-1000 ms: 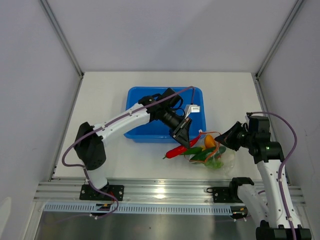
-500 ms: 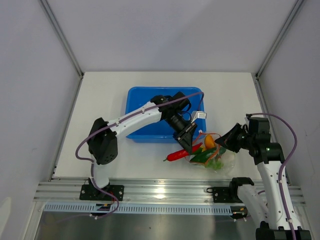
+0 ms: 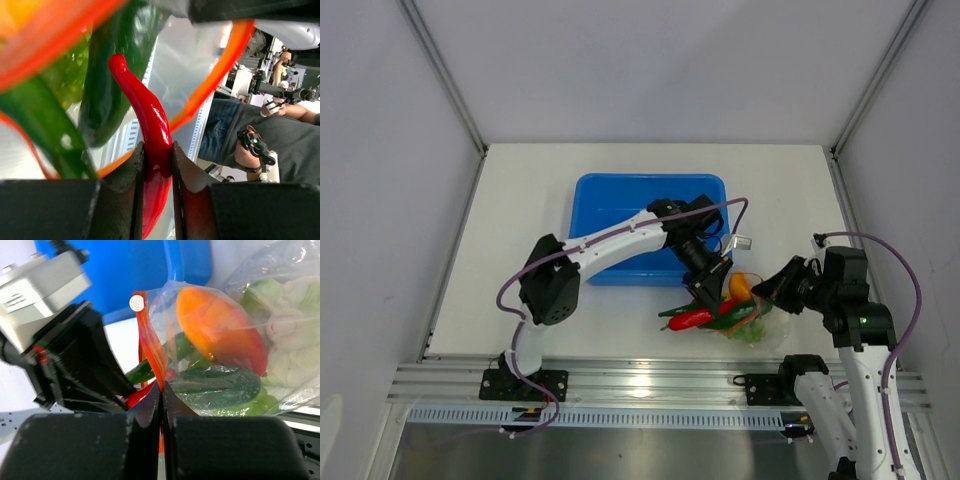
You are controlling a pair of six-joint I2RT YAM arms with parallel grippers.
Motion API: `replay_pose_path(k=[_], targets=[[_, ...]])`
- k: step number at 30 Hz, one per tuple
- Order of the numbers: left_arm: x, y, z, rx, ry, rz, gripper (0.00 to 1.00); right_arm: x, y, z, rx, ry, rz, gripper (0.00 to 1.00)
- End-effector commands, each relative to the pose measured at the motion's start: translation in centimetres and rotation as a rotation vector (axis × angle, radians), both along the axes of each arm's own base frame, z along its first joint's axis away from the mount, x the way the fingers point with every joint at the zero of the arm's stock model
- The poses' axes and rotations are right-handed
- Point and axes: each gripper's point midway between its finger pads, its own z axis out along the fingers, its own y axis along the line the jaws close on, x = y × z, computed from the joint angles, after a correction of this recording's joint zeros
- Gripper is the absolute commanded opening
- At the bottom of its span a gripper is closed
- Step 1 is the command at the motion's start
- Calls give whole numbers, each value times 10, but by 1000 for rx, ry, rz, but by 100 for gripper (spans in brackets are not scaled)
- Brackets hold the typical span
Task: Place the food in the zip-top bag and seal the zipper
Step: Place the fake vegetable in the zipper food storage bag.
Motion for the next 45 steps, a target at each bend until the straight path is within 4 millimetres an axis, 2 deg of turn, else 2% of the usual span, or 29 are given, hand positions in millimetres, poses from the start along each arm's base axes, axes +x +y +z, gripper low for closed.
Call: replay_pose_path(k=[1,6,13,17,22,26,32,33,35,38,40,41,42,45], targets=[[-5,-20,11,-34,3,-7,1,-8,5,18,5,-63,50,0],[-9,-36,-1,9,35,17,1,-16,7,26,14,-95,67,0],[6,-60,12,-15,19,82,1,-29,4,24,-6,-88,64,0],[16,-70,14,-20,8,112,7,-33,3,21,-6,-76,54,0],[17,-73,0,8,33,113,12,-35,3,20,-4,-68,48,0],[20,-76,-2,8,22,116,17,-35,3,19,-4,-58,45,0],[27,-74,4,6,-60,133,39,-33,1,16,-6,-46,33,0],[29,-73,6,2,-79,138,47,-34,1,16,-7,-46,32,0],[36,-71,9,3,-142,160,53,-34,1,14,-6,-40,30,0],[48,-64,19,4,-247,197,76,-34,1,13,-3,-34,26,0],[51,-60,26,-1,-284,207,80,-34,1,14,-4,-34,24,0],[56,-57,26,6,-304,220,99,-34,1,13,-5,-33,23,0],[56,-56,32,-7,-318,224,100,-34,1,13,-4,-32,22,0],[60,-52,34,-10,-349,239,99,-34,1,13,-5,-31,23,0]])
